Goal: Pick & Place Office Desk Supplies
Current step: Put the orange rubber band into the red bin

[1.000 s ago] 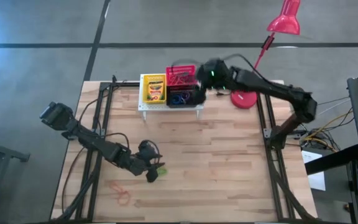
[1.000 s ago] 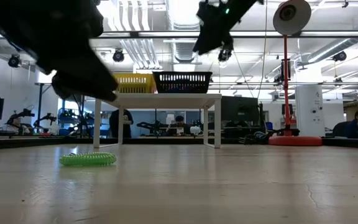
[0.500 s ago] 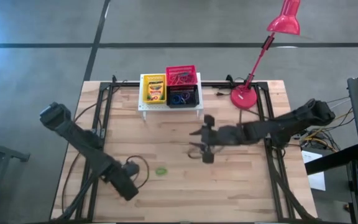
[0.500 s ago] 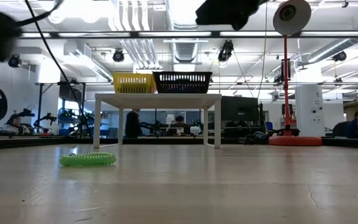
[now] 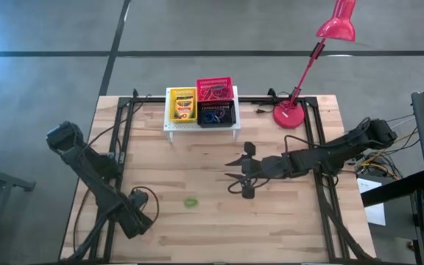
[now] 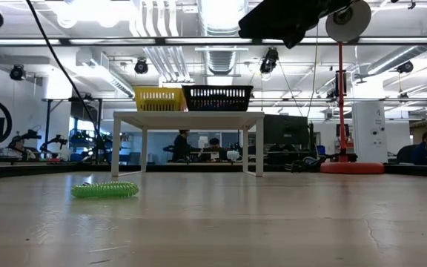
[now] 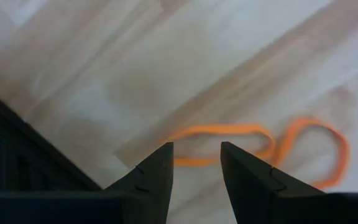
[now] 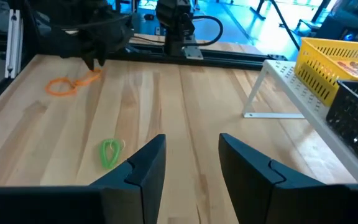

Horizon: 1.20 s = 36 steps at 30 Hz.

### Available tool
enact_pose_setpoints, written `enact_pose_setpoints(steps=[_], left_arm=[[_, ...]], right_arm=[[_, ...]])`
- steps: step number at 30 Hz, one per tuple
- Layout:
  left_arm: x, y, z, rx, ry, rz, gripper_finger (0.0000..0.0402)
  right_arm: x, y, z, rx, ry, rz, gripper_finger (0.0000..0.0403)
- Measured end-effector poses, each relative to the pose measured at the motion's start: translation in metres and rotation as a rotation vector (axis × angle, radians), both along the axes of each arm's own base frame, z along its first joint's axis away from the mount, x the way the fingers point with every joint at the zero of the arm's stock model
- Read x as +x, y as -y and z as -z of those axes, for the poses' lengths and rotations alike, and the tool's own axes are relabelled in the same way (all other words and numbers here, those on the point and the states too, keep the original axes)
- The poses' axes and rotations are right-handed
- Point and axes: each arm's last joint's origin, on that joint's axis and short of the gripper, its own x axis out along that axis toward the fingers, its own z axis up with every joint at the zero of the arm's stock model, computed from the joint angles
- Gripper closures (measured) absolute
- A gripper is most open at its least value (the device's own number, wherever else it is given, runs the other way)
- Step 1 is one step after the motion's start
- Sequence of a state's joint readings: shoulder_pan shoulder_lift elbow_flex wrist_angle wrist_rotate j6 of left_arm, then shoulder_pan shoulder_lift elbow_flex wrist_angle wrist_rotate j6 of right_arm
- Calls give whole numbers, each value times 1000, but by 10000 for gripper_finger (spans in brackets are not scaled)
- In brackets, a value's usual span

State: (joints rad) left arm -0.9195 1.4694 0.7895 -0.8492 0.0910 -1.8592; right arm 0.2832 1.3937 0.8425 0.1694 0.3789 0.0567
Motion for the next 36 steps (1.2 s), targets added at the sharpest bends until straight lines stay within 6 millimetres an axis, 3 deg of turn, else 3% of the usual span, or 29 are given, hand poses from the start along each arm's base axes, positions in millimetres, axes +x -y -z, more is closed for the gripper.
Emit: enact_pose_setpoints(steps=[9, 16, 19, 23, 26, 36], left_arm=[[-10, -10, 24, -24, -47, 25, 265], [-11, -11, 29, -61, -23, 77, 289], [-11, -10, 30, -63, -19, 85, 311], [-9, -8, 29, -78, -5, 107, 378], [-6, -6, 25, -60, 23, 147, 393], [33, -8, -2, 275, 485, 274, 398]], right_arm=[[0, 0, 0, -2, 3, -1, 264], [0, 0, 0, -3, 1, -2, 268], [0, 0, 0, 1, 2, -1, 266], [0, 0, 0, 1, 1, -1, 269], [0, 0, 0, -1, 1, -2, 273], [15, -5, 17, 29, 17, -22, 271]])
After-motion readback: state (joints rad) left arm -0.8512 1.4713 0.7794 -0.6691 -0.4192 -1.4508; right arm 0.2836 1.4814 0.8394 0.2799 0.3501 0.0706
